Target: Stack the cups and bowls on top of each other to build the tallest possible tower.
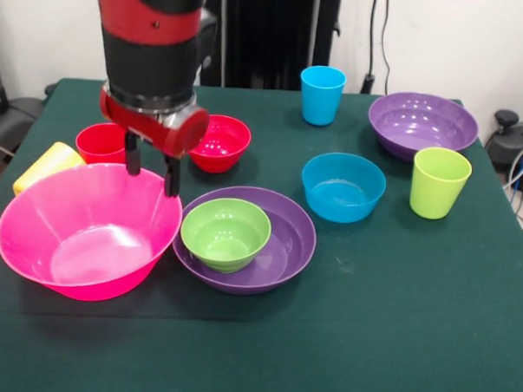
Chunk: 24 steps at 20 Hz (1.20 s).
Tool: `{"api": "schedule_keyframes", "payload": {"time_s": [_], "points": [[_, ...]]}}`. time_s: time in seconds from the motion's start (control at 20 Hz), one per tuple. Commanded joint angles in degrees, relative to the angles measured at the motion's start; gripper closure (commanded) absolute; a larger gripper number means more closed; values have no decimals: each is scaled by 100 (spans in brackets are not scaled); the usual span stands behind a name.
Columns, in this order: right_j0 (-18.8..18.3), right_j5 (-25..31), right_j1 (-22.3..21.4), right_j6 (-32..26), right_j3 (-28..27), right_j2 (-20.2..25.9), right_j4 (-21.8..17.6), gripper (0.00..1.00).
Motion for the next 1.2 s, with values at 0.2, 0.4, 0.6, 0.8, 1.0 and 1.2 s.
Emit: {"api": "schedule_keyframes", "payload": {"time_s": [0.2, 0.4, 0.6, 0.8, 1.0, 1.2], "points": [[205, 739, -368, 860, 179, 314, 246, 0], [184, 678, -417, 796, 268, 340, 259, 0], [-16, -9, -242, 611, 480, 515, 226, 0], [-138, -487, 67, 517, 477, 573, 96, 0], [-238, -612, 146, 467, 538, 664, 133, 0], [-94, -161, 7, 604, 437, 602, 235, 0]]}}
